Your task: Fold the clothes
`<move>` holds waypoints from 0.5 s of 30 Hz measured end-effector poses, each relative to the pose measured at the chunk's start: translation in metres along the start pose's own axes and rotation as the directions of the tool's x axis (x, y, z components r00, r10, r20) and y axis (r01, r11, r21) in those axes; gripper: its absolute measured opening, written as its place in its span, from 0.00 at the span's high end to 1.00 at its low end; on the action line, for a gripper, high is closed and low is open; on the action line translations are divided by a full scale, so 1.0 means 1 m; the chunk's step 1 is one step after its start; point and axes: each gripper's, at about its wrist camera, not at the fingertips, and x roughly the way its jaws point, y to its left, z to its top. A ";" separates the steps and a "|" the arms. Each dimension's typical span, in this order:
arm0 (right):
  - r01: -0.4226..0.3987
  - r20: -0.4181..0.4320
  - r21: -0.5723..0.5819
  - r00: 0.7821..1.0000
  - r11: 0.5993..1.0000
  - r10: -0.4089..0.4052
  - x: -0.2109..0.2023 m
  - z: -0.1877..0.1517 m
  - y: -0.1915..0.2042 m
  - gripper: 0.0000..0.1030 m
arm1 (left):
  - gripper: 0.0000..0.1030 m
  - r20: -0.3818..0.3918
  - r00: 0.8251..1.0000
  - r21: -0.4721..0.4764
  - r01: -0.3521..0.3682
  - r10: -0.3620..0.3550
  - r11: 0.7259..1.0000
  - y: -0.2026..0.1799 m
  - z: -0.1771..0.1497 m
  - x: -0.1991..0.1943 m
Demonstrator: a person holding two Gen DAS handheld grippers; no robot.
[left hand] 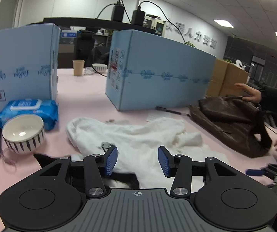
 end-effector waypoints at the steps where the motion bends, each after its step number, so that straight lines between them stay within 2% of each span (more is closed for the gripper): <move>1: 0.009 0.006 -0.002 1.000 1.000 -0.009 0.004 0.001 0.002 0.26 | 0.55 -0.019 1.000 -0.003 0.009 -0.009 1.000 -0.002 -0.008 -0.002; 2: -0.003 0.017 0.004 1.000 1.000 0.003 0.009 0.002 0.005 0.27 | 0.55 -0.035 0.999 0.006 -0.007 0.007 1.000 -0.005 -0.016 -0.004; 3: -0.015 0.028 0.011 0.999 1.000 0.015 0.014 0.003 0.007 0.34 | 0.55 -0.048 0.999 0.016 -0.022 0.023 1.000 -0.007 -0.022 -0.005; 4: -0.039 0.041 0.022 0.998 0.999 0.038 0.017 0.004 0.006 0.55 | 0.55 -0.077 0.996 0.027 -0.040 0.042 0.999 -0.007 -0.032 -0.003; 5: -0.063 0.054 0.033 0.997 0.997 0.061 0.020 0.005 0.006 0.67 | 0.55 -0.111 0.992 0.026 -0.054 0.057 0.998 -0.005 -0.039 0.000; 6: -0.085 0.053 0.049 0.995 0.995 0.083 0.023 0.008 0.005 0.87 | 0.55 -0.135 0.989 0.024 -0.065 0.067 0.998 -0.003 -0.044 0.002; 7: -0.106 0.054 0.063 0.993 0.992 0.103 0.026 0.011 0.004 0.91 | 0.55 -0.157 0.984 0.028 -0.084 0.087 0.996 0.001 -0.050 0.004; 8: -0.108 0.059 0.055 0.993 0.993 0.105 0.025 0.014 0.004 0.92 | 0.55 -0.168 0.980 0.034 -0.106 0.110 0.994 0.004 -0.054 0.004; 12: -0.008 0.120 -0.045 0.993 0.999 0.013 0.003 0.015 0.000 0.93 | 0.54 -0.204 0.962 0.042 -0.178 0.183 0.983 0.017 -0.066 0.000; 15: 0.077 0.136 -0.192 0.989 0.978 -0.051 -0.017 0.020 0.008 0.93 | 0.46 -0.218 0.953 0.076 -0.197 0.209 0.978 0.020 -0.070 0.003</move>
